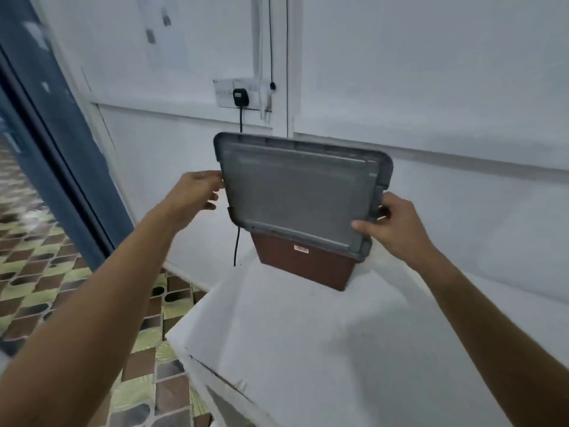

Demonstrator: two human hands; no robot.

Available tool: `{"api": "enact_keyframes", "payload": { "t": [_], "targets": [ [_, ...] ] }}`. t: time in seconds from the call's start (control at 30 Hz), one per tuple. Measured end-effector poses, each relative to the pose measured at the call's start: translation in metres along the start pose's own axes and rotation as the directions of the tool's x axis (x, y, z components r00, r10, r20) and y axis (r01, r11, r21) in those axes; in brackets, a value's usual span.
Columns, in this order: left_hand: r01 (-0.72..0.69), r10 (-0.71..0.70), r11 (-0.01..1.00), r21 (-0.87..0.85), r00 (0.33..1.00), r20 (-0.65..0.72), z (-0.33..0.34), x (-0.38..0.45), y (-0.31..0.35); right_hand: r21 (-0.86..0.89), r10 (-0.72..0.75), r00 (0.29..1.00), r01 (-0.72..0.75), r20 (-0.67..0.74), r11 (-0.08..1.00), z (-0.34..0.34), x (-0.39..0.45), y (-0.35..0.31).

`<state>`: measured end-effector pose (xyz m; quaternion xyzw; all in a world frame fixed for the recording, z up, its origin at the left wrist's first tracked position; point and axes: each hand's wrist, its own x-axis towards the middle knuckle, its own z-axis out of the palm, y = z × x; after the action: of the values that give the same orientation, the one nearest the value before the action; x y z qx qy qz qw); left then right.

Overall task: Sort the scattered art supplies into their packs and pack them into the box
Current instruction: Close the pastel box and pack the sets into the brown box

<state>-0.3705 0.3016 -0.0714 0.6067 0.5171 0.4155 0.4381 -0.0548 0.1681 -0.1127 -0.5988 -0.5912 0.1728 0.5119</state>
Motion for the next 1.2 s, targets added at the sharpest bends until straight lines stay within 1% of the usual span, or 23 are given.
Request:
{"api": "enact_keyframes", "payload": {
  "t": [0.07,0.1,0.13,0.17,0.2,0.3,0.37,0.43,0.5,0.53,0.6,0.7,0.77,0.87,1.0,1.07,1.13,1.17,1.2],
  "targets": [
    [0.090,-0.060,0.958,-0.273,0.992,0.115,0.005,0.025,0.010,-0.117,-0.031,0.999,0.028,-0.022,0.993,-0.004,0.014,0.006],
    [0.120,-0.063,0.923,-0.365,0.984,0.165,0.007,0.038,0.013,-0.189,-0.082,0.996,0.074,-0.035,0.979,-0.003,0.019,0.009],
    [0.141,-0.060,0.900,-0.413,0.977,0.203,0.009,0.051,0.014,-0.270,-0.153,0.987,0.134,-0.050,0.954,-0.002,0.024,0.015],
    [0.156,-0.057,0.894,-0.420,0.970,0.237,0.012,0.063,0.014,-0.331,-0.212,0.975,0.180,-0.063,0.926,-0.001,0.028,0.022],
    [0.169,-0.056,0.898,-0.406,0.960,0.276,0.015,0.073,0.011,-0.356,-0.223,0.971,0.180,-0.084,0.917,0.000,0.031,0.032],
    [0.233,-0.067,0.905,-0.356,0.905,0.421,0.023,0.099,-0.006,-0.351,-0.104,0.978,0.035,-0.180,0.936,0.003,0.036,0.057],
    [0.266,-0.099,0.917,-0.298,0.875,0.474,0.028,0.113,-0.022,-0.412,-0.097,0.977,0.010,-0.192,0.911,0.006,0.036,0.070],
    [0.274,-0.115,0.926,-0.261,0.862,0.494,0.033,0.124,-0.037,-0.492,-0.136,0.984,0.061,-0.117,0.869,0.008,0.035,0.077],
    [0.266,-0.115,0.933,-0.242,0.857,0.502,0.035,0.133,-0.052,-0.602,-0.183,0.983,0.141,-0.009,0.786,0.009,0.036,0.087],
    [0.248,-0.110,0.944,-0.216,0.857,0.504,0.036,0.138,-0.060,-0.619,-0.174,0.985,0.145,0.013,0.772,0.010,0.037,0.092],
    [0.190,-0.106,0.972,-0.135,0.876,0.470,0.039,0.143,-0.077,-0.597,-0.138,0.990,0.112,0.002,0.795,0.013,0.040,0.096],
    [0.064,-0.084,0.996,0.065,0.925,0.371,0.046,0.143,-0.097,-0.561,-0.059,0.998,0.035,-0.025,0.827,0.020,0.042,0.097],
    [-0.003,-0.053,0.985,0.175,0.947,0.316,0.054,0.142,-0.104,-0.529,-0.013,1.000,-0.003,-0.028,0.849,0.022,0.043,0.098],
    [-0.101,0.028,0.956,0.274,0.965,0.259,0.064,0.143,-0.106,-0.492,0.063,0.997,-0.076,-0.042,0.867,0.021,0.046,0.097],
    [-0.200,0.095,0.888,0.414,0.961,0.261,0.075,0.141,-0.105,-0.477,0.216,0.972,-0.233,-0.091,0.847,0.023,0.046,0.094],
    [-0.219,0.102,0.848,0.482,0.961,0.257,0.077,0.138,-0.105,-0.444,0.223,0.969,-0.249,-0.110,0.861,0.027,0.040,0.096],
    [-0.235,0.097,0.805,0.545,0.958,0.270,0.076,0.136,-0.104,-0.422,0.171,0.977,-0.209,-0.126,0.882,0.034,0.032,0.100],
    [-0.237,0.093,0.795,0.558,0.957,0.274,0.076,0.136,-0.104,-0.413,0.152,0.978,-0.198,-0.141,0.889,0.037,0.029,0.104],
    [-0.237,0.096,0.797,0.556,0.958,0.272,0.076,0.135,-0.106,-0.402,0.165,0.972,-0.220,-0.169,0.889,0.041,0.026,0.107]
  ]
}}
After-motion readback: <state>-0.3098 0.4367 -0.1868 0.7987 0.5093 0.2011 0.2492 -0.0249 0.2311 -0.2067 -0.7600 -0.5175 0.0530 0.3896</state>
